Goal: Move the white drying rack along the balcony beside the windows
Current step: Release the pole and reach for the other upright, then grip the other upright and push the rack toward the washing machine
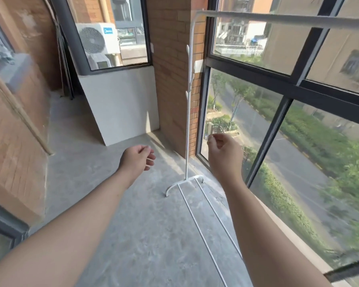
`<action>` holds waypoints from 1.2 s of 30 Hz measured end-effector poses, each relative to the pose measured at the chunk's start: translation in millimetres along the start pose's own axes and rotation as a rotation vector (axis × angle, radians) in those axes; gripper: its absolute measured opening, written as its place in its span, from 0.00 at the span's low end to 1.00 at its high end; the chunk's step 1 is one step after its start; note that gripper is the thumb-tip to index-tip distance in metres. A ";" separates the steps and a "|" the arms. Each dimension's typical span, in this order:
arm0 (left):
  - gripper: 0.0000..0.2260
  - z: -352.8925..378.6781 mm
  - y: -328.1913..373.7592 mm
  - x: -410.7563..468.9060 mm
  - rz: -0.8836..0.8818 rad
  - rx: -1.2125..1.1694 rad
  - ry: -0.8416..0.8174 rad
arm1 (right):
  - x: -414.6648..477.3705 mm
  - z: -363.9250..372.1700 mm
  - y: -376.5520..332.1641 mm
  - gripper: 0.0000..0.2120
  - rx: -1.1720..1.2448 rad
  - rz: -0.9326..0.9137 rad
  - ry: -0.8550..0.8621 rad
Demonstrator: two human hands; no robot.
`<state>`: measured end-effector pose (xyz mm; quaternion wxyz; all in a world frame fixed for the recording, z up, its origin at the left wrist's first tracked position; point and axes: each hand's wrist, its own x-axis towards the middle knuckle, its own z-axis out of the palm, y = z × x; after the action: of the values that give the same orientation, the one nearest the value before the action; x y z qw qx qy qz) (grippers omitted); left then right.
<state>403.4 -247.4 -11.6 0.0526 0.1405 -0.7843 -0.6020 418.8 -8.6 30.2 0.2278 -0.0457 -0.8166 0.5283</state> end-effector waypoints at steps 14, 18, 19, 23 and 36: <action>0.12 -18.6 56.8 377.9 0.151 0.061 -0.254 | 225.9 246.5 -8.2 0.10 -0.105 0.114 0.191; 0.12 7.9 78.6 463.1 0.218 0.095 -0.351 | 286.4 294.3 8.8 0.10 -0.156 0.160 0.246; 0.12 18.3 83.1 487.6 0.239 0.102 -0.379 | 305.8 307.8 17.3 0.10 -0.163 0.175 0.265; 0.12 55.0 105.1 560.9 0.286 0.102 -0.453 | 369.1 344.5 48.7 0.10 -0.145 0.220 0.320; 0.23 171.6 196.3 739.3 0.509 0.120 -0.971 | 535.1 423.9 94.7 0.19 0.004 0.548 0.397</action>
<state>-376.6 -251.4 66.3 -0.1795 -0.3446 -0.7607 -0.5200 -252.4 -155.4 -23.4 0.2322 -0.3649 -0.7126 0.5524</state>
